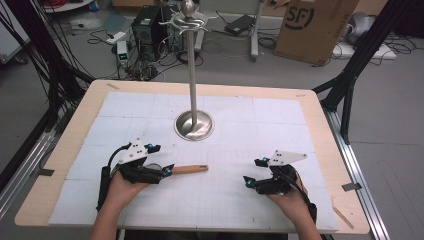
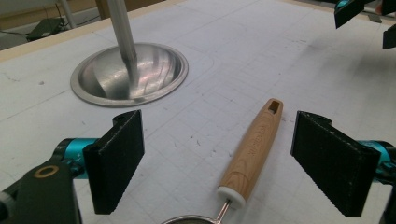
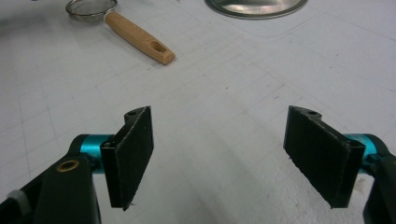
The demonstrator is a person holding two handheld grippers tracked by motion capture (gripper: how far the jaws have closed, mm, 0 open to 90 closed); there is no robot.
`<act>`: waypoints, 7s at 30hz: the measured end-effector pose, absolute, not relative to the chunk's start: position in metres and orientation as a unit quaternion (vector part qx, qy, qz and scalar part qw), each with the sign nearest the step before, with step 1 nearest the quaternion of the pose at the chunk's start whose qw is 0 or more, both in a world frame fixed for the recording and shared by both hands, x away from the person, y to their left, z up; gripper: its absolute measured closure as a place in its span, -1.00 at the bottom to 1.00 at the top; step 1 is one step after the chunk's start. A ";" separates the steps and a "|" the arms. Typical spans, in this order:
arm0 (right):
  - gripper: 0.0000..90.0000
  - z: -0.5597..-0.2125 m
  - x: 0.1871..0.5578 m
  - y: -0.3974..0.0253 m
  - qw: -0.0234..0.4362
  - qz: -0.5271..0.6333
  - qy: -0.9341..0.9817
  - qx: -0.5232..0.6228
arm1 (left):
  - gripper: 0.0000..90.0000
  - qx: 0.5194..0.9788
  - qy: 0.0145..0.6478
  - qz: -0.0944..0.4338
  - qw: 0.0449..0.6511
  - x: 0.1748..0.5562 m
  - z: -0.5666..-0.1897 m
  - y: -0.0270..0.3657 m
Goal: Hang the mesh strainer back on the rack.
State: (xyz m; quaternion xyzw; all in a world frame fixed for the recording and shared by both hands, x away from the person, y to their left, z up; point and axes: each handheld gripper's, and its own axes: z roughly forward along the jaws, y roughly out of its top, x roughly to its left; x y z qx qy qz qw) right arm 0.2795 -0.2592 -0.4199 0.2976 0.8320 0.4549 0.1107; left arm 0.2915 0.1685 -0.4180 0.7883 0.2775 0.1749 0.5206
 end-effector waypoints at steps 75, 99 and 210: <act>-0.47 -0.422 0.280 -0.258 0.099 0.455 0.832 0.301 | 0.53 0.941 0.230 0.061 0.239 0.330 -0.419 0.113; -0.47 -0.423 0.280 -0.259 0.104 0.457 0.831 0.301 | 0.53 0.892 0.225 0.093 0.382 0.317 -0.379 0.138; -0.47 -0.422 0.279 -0.265 0.102 0.460 0.828 0.303 | 0.53 0.752 0.248 0.195 0.579 0.413 -0.199 0.197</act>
